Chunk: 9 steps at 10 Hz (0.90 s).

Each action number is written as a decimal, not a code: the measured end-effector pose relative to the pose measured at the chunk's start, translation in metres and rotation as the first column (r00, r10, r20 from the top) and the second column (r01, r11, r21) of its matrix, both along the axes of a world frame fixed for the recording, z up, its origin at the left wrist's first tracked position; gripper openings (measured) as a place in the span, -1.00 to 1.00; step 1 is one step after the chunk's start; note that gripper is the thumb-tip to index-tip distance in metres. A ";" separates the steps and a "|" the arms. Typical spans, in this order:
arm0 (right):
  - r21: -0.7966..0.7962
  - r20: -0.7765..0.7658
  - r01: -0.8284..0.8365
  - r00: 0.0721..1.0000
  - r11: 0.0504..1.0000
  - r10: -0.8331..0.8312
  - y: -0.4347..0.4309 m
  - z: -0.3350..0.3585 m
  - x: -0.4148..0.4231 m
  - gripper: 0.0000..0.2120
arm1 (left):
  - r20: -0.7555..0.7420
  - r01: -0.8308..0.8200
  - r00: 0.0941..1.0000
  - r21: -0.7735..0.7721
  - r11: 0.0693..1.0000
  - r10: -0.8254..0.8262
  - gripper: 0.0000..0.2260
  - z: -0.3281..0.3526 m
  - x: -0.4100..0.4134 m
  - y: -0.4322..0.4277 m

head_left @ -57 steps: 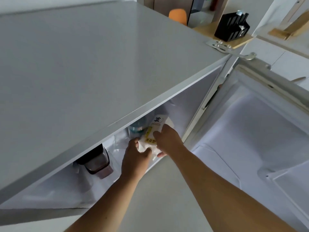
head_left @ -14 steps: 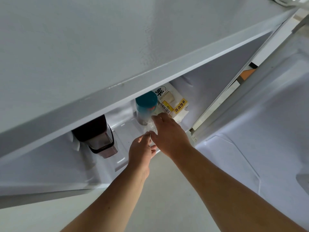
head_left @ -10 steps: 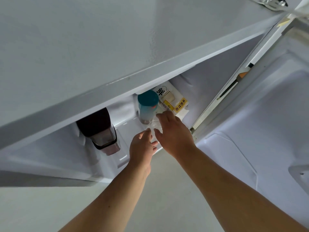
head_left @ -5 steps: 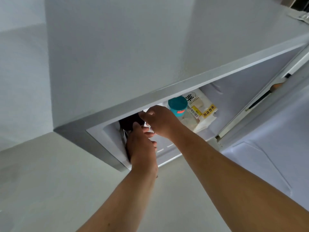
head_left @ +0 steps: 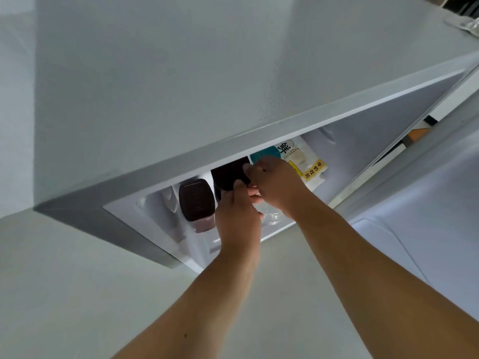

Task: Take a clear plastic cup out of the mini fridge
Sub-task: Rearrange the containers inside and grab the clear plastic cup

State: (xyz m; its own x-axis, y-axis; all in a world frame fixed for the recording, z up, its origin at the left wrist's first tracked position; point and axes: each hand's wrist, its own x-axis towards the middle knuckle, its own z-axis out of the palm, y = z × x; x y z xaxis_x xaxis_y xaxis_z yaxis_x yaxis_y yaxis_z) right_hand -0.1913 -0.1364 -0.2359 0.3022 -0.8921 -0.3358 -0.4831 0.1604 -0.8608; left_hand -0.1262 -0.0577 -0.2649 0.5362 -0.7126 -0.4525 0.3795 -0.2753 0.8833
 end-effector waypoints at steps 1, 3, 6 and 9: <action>0.011 -0.122 -0.003 0.993 1.000 0.005 -0.002 -0.012 -0.003 -0.73 | -0.045 0.021 0.999 0.062 0.998 -0.018 -0.70 -0.019 -0.007 -0.001; -0.024 -0.509 -0.249 0.837 0.968 0.203 0.003 -0.043 0.008 -0.76 | -0.059 0.035 0.998 0.169 0.985 -0.025 -0.68 -0.060 0.004 -0.006; -0.278 -0.592 -0.261 0.804 0.925 0.049 0.003 -0.057 0.017 -0.75 | 0.069 0.139 0.985 0.223 0.965 -0.157 -0.71 -0.083 0.008 -0.004; -0.461 -0.640 -0.667 0.707 0.585 0.301 0.039 -0.079 0.004 -0.49 | 0.222 0.208 0.941 0.212 0.955 -0.255 -0.28 -0.096 0.016 0.034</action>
